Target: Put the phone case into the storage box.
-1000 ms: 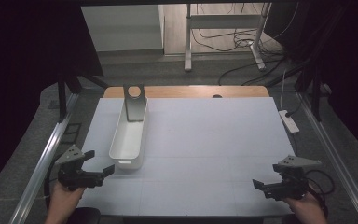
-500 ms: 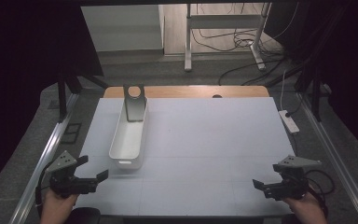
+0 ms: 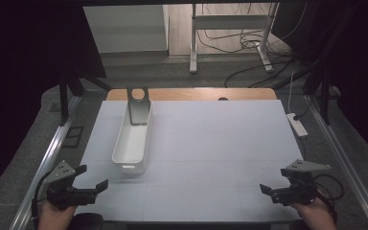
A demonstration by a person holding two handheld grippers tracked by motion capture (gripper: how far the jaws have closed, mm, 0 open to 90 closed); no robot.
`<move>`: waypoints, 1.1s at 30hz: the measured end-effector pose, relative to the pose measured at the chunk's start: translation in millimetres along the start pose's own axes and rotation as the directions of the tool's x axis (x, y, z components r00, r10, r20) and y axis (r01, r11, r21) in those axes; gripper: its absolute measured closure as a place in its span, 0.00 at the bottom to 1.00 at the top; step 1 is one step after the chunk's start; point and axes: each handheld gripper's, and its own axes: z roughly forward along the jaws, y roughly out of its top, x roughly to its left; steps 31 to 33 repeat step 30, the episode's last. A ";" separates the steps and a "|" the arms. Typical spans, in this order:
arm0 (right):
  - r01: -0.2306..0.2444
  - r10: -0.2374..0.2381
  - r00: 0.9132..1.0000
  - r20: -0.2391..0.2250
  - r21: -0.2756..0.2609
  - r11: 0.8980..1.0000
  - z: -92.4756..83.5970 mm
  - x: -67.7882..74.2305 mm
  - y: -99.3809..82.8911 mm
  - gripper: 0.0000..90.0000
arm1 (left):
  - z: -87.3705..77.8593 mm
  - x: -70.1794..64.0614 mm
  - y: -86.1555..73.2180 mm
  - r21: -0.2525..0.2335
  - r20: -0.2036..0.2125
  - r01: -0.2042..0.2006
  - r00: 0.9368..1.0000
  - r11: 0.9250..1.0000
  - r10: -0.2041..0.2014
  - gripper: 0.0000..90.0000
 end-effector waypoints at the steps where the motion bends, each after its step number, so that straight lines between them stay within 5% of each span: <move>1: 0.000 0.000 1.000 0.000 0.000 1.000 0.0 0.0 0.0 0.00 | -0.5 -0.4 -1.0 0.004 0.001 0.002 1.000 1.000 -0.002 0.01; 14: -0.002 0.002 1.000 0.003 -0.001 1.000 -0.4 -0.1 -0.1 0.00 | -1.3 -6.8 -10.1 0.049 -0.015 -0.016 1.000 0.999 0.017 0.00; 33: 0.002 -0.002 1.000 0.007 -0.002 1.000 -0.4 0.1 -0.2 0.00 | -1.7 -5.0 -15.3 0.083 -0.016 0.013 1.000 0.996 -0.012 0.01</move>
